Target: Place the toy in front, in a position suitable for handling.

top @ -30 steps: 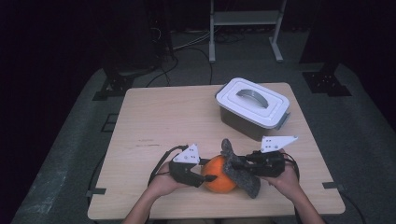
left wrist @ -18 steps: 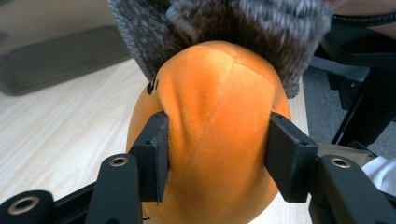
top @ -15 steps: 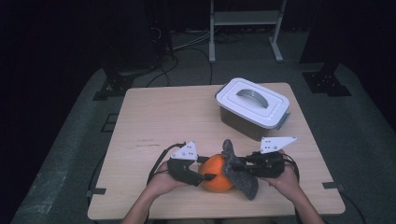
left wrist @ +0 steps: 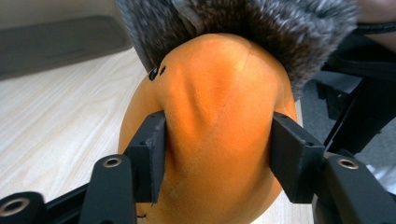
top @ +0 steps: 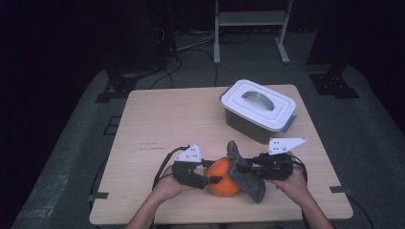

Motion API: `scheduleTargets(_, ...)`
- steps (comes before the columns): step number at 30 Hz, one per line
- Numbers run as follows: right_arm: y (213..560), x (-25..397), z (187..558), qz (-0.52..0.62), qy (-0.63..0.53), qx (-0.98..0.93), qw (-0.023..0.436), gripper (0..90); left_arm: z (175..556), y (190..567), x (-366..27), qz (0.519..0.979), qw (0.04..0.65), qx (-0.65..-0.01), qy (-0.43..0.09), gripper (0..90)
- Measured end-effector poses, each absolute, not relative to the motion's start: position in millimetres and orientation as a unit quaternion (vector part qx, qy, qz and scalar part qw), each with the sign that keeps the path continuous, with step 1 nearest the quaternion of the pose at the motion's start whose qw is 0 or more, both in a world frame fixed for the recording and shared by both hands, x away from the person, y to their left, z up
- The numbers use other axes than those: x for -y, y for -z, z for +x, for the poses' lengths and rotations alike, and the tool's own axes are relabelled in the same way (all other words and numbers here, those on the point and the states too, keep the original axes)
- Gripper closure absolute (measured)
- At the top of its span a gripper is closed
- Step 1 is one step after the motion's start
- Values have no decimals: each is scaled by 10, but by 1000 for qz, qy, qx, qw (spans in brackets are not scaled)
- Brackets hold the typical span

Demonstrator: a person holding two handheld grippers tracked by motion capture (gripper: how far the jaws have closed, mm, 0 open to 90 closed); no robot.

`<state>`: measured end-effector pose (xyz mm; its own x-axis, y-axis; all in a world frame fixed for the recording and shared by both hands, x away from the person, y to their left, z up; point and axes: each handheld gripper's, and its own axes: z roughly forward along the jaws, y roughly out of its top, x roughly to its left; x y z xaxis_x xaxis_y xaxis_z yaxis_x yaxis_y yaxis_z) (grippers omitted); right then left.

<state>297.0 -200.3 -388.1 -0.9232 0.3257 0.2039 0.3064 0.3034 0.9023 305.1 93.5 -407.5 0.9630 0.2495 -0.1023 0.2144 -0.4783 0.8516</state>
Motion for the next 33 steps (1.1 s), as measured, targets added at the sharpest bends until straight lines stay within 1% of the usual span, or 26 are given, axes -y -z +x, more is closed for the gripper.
scheduleTargets(2, 3872, 1954, 2946, 189, -545, -816, 25, 740, 3036, 4066, -921, 861, 490, -133, -24, 451)
scheduleTargets(5, 3919, 1998, 2972, 198, -547, -813, 21, 739, 3051, 4024, -964, 854, 499, -145, -32, 473)
scheduleTargets(7, 3973, 2047, 3011, 214, -529, -820, 30, 738, 3062, 3967, -1019, 848, 504, -157, -48, 476)
scheduleTargets(9, 3992, 2054, 3020, 219, -526, -821, 31, 739, 3062, 3953, -1025, 848, 504, -158, -52, 476)
scheduleTargets(13, 3895, 2008, 2982, 207, -552, -807, 35, 738, 3031, 3969, -965, 853, 498, -150, -56, 475)
scheduleTargets(15, 3870, 1960, 2955, 197, -548, -812, 40, 736, 3024, 3967, -947, 856, 493, -145, -57, 466)
scheduleTargets(16, 3900, 1940, 2951, 193, -538, -819, 44, 737, 3026, 3969, -946, 857, 491, -144, -56, 444)
scheduleTargets(17, 3962, 1946, 2972, 196, -536, -821, 32, 737, 3027, 3981, -946, 858, 491, -145, -52, 395)
scheduleTargets(18, 3962, 1946, 2972, 196, -536, -821, 32, 737, 3030, 3987, -950, 857, 492, -146, -51, 395)
scheduleTargets(19, 3972, 1955, 2981, 196, -534, -822, 31, 736, 3037, 3994, -955, 854, 496, -149, -49, 368)
scheduleTargets(21, 3982, 1976, 2995, 200, -528, -825, 33, 734, 3054, 3993, -964, 854, 495, -154, -54, 279)
scheduleTargets(22, 4002, 1990, 3007, 201, -529, -824, 27, 732, 3059, 4006, -955, 853, 494, -157, -53, 175)
scheduleTargets(23, 4002, 1990, 3007, 201, -529, -824, 27, 732, 3077, 4028, -944, 859, 486, -158, -45, 175)
scheduleTargets(24, 4008, 1994, 3012, 202, -528, -824, 26, 730, 3091, 4072, -931, 864, 476, -160, -38, 153)
scheduleTargets(26, 4011, 1999, 3026, 205, -526, -825, 26, 729, 3104, 4124, -934, 861, 482, -163, -28, 165)
scheduleTargets(27, 4009, 1998, 3026, 205, -526, -825, 26, 730, 3099, 4125, -937, 862, 482, -158, -28, 201)
scheduleTargets(29, 3977, 1992, 3006, 205, -529, -823, 33, 734, 3068, 4092, -935, 862, 480, -154, -40, 317)
scheduleTargets(30, 3947, 1983, 2989, 203, -534, -820, 36, 735, 3060, 4083, -929, 863, 480, -151, -44, 357)
scheduleTargets(31, 3888, 1950, 2950, 193, -543, -817, 41, 735, 3031, 4071, -899, 864, 478, -149, -51, 392)
scheduleTargets(33, 3836, 1886, 2898, 180, -542, -820, 48, 733, 3004, 4056, -872, 867, 473, -143, -60, 412)
